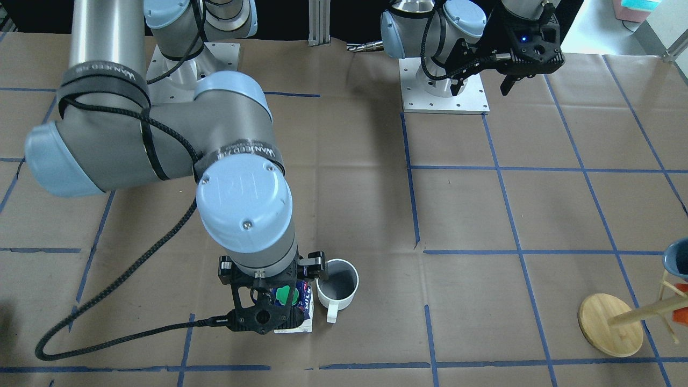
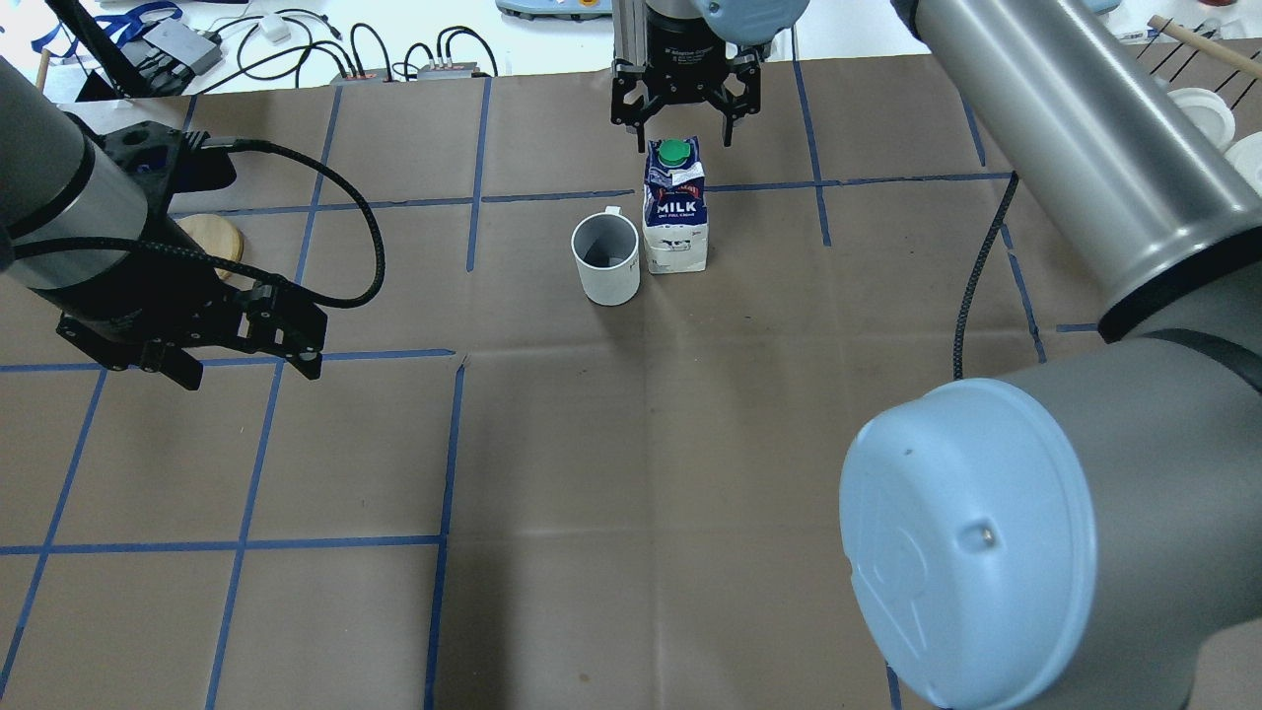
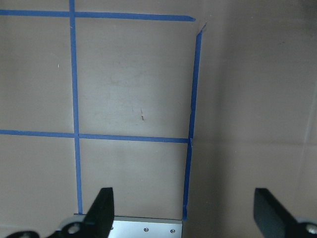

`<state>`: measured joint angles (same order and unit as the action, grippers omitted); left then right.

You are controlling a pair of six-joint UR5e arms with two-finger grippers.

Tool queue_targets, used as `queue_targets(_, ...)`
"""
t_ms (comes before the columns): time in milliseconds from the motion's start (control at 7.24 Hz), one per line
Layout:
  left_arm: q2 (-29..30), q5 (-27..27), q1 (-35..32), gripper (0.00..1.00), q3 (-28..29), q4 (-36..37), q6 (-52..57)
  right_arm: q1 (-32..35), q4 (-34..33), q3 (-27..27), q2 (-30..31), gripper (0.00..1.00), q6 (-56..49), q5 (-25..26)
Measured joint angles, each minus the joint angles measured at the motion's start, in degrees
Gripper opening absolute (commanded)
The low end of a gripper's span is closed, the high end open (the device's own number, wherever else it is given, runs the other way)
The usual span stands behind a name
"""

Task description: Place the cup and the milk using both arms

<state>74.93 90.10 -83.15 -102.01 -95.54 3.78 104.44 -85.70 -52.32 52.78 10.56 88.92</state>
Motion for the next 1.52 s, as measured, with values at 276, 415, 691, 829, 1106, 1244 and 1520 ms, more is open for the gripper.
queue_targets(276,0.0,0.0,0.0,1.0,0.1,0.0,0.0,-2.1,8.7,-2.3,7.3,0.96,-4.9,0.0)
queue_targets(415,0.0,0.0,0.0,1.0,0.0,0.0,0.0,-4.2,10.8,-5.9,11.8,0.96,-7.2,-0.1)
queue_targets(691,0.0,0.0,0.0,1.0,0.0,0.0,0.0,-9.9,10.4,-18.4,23.7,0.97,-11.4,0.2)
queue_targets(829,0.0,0.0,0.0,1.0,0.1,0.0,0.0,-13.0,8.8,-25.8,30.0,1.0,-13.2,0.1)
queue_targets(1106,0.0,0.0,0.0,1.0,0.1,0.0,0.0,-15.9,-0.3,-39.8,40.2,1.0,-14.3,-0.1)
queue_targets(1244,-0.1,0.0,0.0,1.0,0.0,0.0,0.0,-16.3,-4.7,-43.7,42.3,1.0,-14.3,0.1)
queue_targets(1520,-0.1,0.1,0.0,1.0,-0.1,0.0,0.1,-16.4,-7.2,-45.3,43.0,1.0,-13.5,0.5)
